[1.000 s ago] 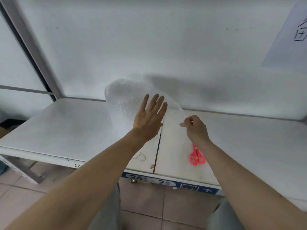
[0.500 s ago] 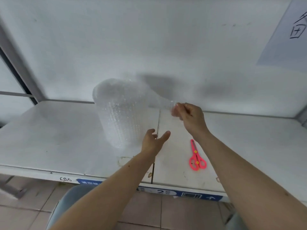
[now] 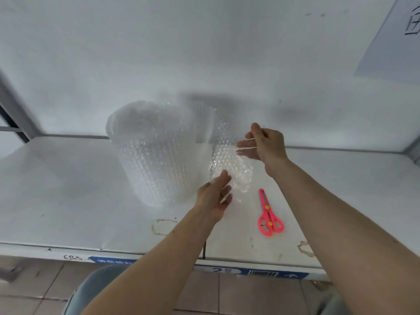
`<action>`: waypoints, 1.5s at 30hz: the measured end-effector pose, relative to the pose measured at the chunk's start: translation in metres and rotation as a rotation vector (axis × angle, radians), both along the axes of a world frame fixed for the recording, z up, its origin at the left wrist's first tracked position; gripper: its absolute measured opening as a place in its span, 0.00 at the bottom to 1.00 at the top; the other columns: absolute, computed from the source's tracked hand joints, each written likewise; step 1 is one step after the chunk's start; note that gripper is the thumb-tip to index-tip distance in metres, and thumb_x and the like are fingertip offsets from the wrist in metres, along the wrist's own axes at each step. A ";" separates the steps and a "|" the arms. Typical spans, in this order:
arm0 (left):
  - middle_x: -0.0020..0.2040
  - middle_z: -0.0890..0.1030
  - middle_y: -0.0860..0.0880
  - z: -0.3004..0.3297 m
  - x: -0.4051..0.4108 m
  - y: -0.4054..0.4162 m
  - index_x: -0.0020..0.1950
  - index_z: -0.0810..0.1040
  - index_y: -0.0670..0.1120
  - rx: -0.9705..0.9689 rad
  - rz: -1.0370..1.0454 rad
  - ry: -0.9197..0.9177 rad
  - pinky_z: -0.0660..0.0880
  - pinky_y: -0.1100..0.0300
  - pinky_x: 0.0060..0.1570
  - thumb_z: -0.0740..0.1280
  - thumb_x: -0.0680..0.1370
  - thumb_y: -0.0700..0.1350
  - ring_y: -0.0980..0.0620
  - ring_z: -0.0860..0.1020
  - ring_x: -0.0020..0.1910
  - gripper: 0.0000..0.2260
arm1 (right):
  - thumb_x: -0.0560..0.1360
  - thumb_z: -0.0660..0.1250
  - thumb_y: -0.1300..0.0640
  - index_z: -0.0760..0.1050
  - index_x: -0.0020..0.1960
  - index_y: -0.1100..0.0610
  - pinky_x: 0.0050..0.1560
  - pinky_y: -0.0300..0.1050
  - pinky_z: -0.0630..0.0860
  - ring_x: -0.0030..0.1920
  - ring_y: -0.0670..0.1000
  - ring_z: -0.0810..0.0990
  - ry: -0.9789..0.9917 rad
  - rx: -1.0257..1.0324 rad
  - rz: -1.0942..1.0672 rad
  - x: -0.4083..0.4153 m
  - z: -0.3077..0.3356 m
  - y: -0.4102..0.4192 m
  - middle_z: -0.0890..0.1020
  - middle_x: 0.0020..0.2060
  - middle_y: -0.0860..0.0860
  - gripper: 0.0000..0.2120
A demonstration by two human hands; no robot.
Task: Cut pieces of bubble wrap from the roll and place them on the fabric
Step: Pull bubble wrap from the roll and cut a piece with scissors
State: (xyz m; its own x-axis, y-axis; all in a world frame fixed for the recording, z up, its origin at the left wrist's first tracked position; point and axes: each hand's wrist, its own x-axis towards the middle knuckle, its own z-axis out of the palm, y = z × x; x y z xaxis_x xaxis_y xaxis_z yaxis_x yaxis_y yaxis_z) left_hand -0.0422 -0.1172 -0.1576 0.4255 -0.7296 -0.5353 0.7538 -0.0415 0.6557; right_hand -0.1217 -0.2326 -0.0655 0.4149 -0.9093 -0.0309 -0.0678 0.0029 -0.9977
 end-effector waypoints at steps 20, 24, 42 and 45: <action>0.40 0.83 0.49 0.008 -0.017 -0.008 0.46 0.77 0.47 -0.022 0.114 0.072 0.78 0.65 0.33 0.75 0.73 0.37 0.57 0.83 0.33 0.09 | 0.72 0.72 0.44 0.81 0.39 0.60 0.41 0.44 0.72 0.37 0.50 0.78 0.667 -0.137 -0.017 -0.087 -0.074 0.025 0.81 0.33 0.52 0.18; 0.41 0.81 0.50 0.008 -0.018 -0.010 0.48 0.80 0.46 0.082 0.115 -0.034 0.74 0.63 0.36 0.77 0.71 0.41 0.55 0.79 0.38 0.10 | 0.68 0.75 0.41 0.82 0.36 0.64 0.35 0.44 0.69 0.34 0.50 0.77 0.820 -0.172 0.050 -0.097 -0.081 0.026 0.78 0.29 0.56 0.23; 0.38 0.77 0.46 0.004 -0.014 -0.013 0.43 0.76 0.42 0.085 0.117 -0.013 0.78 0.59 0.38 0.74 0.74 0.38 0.52 0.76 0.36 0.07 | 0.55 0.80 0.41 0.81 0.38 0.57 0.34 0.40 0.72 0.33 0.45 0.79 1.123 -0.107 0.146 -0.099 -0.083 0.028 0.81 0.29 0.47 0.22; 0.38 0.77 0.46 0.002 -0.012 -0.012 0.42 0.76 0.42 0.080 0.114 -0.013 0.79 0.59 0.40 0.73 0.74 0.38 0.52 0.77 0.36 0.07 | 0.54 0.79 0.42 0.78 0.35 0.56 0.34 0.40 0.70 0.32 0.47 0.77 1.135 -0.103 0.154 -0.098 -0.084 0.028 0.79 0.28 0.47 0.21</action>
